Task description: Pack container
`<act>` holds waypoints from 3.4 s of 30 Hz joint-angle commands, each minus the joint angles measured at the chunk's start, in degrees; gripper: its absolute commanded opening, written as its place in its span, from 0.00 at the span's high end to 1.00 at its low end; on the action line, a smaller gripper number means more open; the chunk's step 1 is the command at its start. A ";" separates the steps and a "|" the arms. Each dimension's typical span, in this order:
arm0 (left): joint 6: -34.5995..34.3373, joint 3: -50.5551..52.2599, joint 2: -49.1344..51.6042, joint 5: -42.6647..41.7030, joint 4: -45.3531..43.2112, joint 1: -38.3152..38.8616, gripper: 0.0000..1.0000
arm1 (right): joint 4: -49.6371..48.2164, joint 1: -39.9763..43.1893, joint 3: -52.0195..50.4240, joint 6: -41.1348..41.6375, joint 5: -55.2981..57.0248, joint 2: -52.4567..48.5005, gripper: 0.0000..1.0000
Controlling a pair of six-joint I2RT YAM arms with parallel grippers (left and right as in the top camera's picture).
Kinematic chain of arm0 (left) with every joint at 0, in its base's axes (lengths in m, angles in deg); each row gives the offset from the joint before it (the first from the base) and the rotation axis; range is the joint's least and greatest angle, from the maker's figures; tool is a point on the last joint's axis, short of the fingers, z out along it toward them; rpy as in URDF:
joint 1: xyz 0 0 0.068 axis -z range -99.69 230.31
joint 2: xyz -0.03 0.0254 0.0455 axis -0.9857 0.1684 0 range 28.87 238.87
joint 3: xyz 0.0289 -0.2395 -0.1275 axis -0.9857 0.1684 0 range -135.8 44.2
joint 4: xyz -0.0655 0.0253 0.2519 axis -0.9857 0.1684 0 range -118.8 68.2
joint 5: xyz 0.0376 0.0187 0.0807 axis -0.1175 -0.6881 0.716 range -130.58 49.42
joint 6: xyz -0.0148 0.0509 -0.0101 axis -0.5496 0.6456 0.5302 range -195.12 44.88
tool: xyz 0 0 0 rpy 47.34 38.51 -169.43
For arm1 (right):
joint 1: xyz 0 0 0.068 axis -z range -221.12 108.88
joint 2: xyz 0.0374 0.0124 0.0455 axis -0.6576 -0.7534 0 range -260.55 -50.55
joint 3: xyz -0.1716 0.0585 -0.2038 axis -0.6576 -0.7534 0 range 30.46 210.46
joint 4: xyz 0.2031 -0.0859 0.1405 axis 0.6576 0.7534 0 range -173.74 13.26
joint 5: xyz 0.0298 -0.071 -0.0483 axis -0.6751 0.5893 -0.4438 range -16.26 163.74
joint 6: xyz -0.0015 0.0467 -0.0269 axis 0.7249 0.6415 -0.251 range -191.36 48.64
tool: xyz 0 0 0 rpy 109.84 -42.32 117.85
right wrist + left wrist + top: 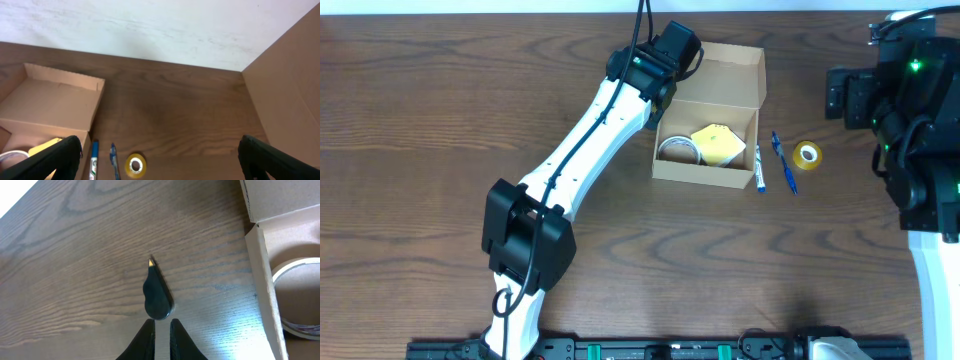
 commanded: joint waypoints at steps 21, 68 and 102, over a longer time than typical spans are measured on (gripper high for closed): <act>2.60 -0.70 -0.96 -5.75 -2.95 -0.61 0.87 | 1.55 0.13 1.11 0.63 -0.20 -0.15 0.01; 1.44 23.02 0.81 -21.22 -19.52 -14.71 0.65 | 1.36 -0.72 1.11 0.00 0.02 -0.50 0.01; -1.53 24.61 4.81 -23.98 -23.50 -17.64 0.55 | 3.10 -1.40 1.11 0.00 0.02 -0.48 0.02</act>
